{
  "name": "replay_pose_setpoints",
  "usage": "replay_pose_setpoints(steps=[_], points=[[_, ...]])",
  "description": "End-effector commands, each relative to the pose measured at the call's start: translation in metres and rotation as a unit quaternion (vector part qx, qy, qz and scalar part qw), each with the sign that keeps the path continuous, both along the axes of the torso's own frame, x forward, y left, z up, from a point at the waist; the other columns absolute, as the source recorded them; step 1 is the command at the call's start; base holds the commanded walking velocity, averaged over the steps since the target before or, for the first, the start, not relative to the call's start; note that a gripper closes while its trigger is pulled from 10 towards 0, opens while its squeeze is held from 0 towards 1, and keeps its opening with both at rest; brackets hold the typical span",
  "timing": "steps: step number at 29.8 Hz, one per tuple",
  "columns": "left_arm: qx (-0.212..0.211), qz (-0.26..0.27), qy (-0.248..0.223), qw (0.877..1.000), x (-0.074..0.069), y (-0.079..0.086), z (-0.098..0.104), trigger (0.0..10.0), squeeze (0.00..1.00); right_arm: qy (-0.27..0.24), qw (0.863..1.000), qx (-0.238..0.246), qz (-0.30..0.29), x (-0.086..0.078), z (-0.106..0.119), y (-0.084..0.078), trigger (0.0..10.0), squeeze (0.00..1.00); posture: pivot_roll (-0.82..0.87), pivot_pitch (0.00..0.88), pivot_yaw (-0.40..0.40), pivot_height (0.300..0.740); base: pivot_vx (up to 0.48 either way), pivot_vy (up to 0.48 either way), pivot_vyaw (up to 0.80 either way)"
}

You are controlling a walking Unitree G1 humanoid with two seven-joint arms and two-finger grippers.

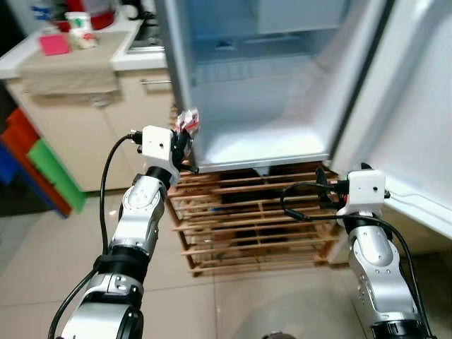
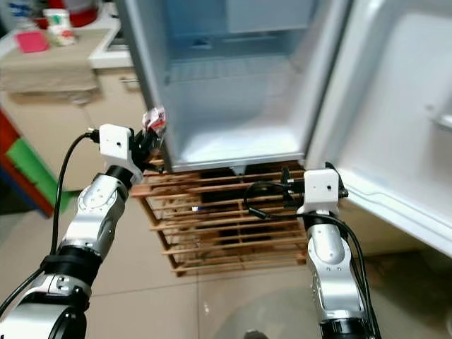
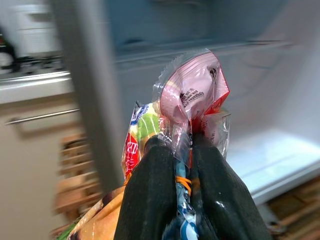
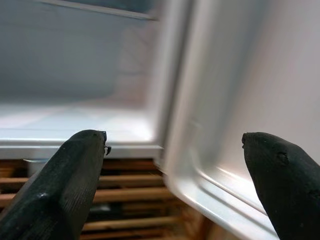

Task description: Restocking fridge

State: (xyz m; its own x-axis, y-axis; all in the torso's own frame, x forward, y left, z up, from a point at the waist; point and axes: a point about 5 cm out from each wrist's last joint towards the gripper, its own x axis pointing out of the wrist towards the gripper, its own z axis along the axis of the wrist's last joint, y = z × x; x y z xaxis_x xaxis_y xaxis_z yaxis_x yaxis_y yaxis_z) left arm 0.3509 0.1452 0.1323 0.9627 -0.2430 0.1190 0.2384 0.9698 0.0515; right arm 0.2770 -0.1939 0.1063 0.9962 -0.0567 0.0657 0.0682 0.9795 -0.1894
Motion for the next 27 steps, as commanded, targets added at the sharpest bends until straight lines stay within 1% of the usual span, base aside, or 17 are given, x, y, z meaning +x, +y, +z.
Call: replay_pose_setpoints(steps=[1,12,18,25,27], points=[[0.007,0.001,-0.02,1.0,0.0039,0.0029,0.0097,10.0,0.0,0.002,1.0,0.006,0.0,0.0027,-0.0001,0.0015,10.0,0.0,-0.11,0.0,0.09,0.74,0.0,0.0,-0.8],[0.013,-0.003,-0.028,1.0,0.0055,0.0024,0.0136,10.0,0.0,0.003,1.0,0.02,-0.009,0.004,-0.0013,-0.0007,10.0,0.0,-0.1,0.0,0.091,0.74,0.0,0.0,-0.79],[0.021,0.001,-0.032,0.999,0.0077,0.0052,0.0165,10.0,0.0,0.002,1.0,0.027,-0.01,0.0048,-0.0021,-0.0003,10.0,0.0,-0.1,0.0,0.091,0.74,0.0,0.0,-0.79],[0.03,0.013,-0.033,0.999,0.0103,0.0094,0.0183,10.0,0.0,-0.005,0.999,0.032,-0.005,0.0055,-0.0018,0.0015,10.0,0.0,-0.1,0.0,0.09,0.74,0.0,0.0,0.0],[0.031,0.013,-0.036,0.999,0.0106,0.0091,0.0194,10.0,0.0,-0.004,0.999,0.033,-0.004,0.0057,-0.0021,0.0019,10.0,0.0,-0.1,0.0,0.09,0.74,0.313,0.0,0.0]])
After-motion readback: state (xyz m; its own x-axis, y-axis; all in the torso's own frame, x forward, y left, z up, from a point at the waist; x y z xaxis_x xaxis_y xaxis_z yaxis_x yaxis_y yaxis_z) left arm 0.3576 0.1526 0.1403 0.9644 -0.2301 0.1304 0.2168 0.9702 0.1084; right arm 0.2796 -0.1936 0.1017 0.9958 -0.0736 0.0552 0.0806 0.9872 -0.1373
